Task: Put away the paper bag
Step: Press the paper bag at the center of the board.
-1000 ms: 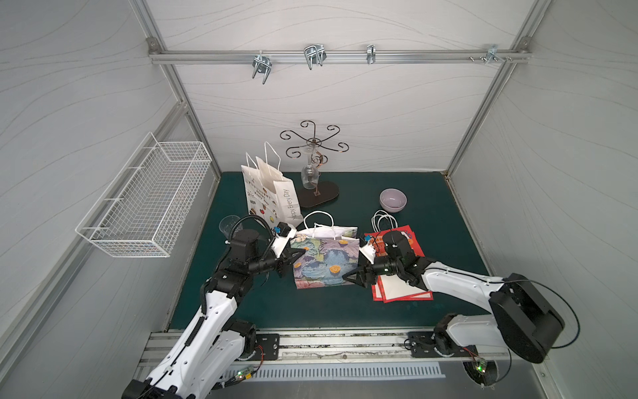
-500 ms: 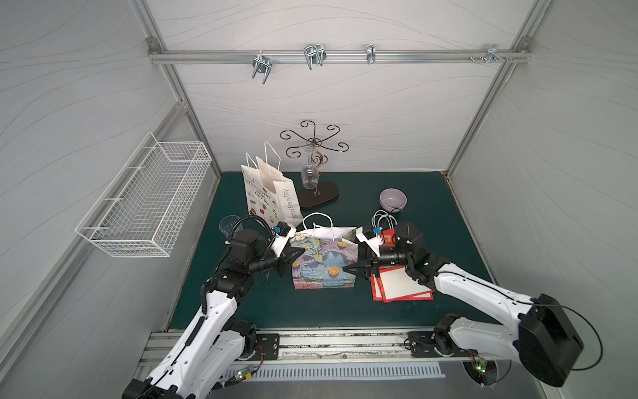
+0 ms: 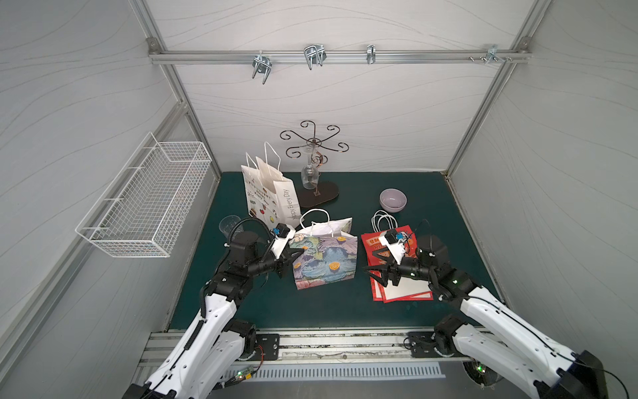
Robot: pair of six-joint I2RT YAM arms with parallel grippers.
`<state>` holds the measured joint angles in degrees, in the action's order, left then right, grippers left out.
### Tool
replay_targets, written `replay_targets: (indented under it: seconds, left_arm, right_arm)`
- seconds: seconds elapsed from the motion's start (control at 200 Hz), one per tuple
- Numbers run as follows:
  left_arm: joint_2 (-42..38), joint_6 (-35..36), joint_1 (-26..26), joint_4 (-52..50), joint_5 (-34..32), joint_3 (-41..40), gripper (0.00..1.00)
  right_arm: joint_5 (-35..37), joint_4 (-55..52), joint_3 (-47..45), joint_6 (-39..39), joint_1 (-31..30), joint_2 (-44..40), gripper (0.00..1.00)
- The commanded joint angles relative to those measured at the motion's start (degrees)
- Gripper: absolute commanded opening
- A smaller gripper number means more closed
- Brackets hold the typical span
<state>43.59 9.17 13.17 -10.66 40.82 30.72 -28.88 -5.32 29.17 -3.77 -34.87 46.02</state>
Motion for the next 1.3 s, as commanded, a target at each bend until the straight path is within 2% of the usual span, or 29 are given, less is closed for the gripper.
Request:
replay_targets:
  seconds: [0.0, 0.195, 0.285, 0.42, 0.54, 0.68, 1.04, 1.191, 1.296]
  left_arm:
    - [0.29, -0.18, -0.07, 1.25, 0.35, -0.3, 0.06]
    - [0.43, 0.49, -0.07, 1.16, 1.13, -0.13, 0.06]
    - [0.44, 0.91, -0.03, 1.01, 1.7, -0.13, 0.06]
    - [0.35, 2.4, -0.02, -0.19, 2.33, 0.05, 0.06]
    - [0.74, 3.22, -0.03, -0.79, 3.01, 0.43, 0.06]
    - [1.25, 3.57, -0.06, -1.14, 3.17, 0.74, 0.05]
    - [1.74, 2.81, -0.12, -0.39, 1.6, 0.83, 0.05]
    - [1.4, 0.15, -0.08, 1.83, -0.2, 0.49, 0.07]
    - [0.49, -1.62, -0.07, 3.33, -0.82, -0.07, 0.1]
  right_arm:
    - [1.06, 2.23, 1.08, 4.47, -0.08, 1.83, 0.84]
    - [-1.2, 5.14, 10.1, 13.69, 1.26, 11.93, 0.88]
    - [-4.28, 8.95, 12.57, 15.25, 4.18, 16.15, 0.97]
    - [-16.62, 10.57, 17.17, 20.9, 7.18, 20.89, 0.99]
    - [-25.48, 5.28, 23.1, 27.98, 7.35, 25.67, 0.99]
    - [-31.85, 3.21, 26.87, 32.17, 7.3, 30.31, 0.99]
    - [-38.33, 3.21, 30.07, 33.14, 5.05, 36.95, 0.99]
    - [-36.38, 3.96, 29.07, 34.44, 2.89, 37.83, 0.96]
    - [-34.18, 8.12, 28.41, 33.46, 2.18, 38.95, 0.88]
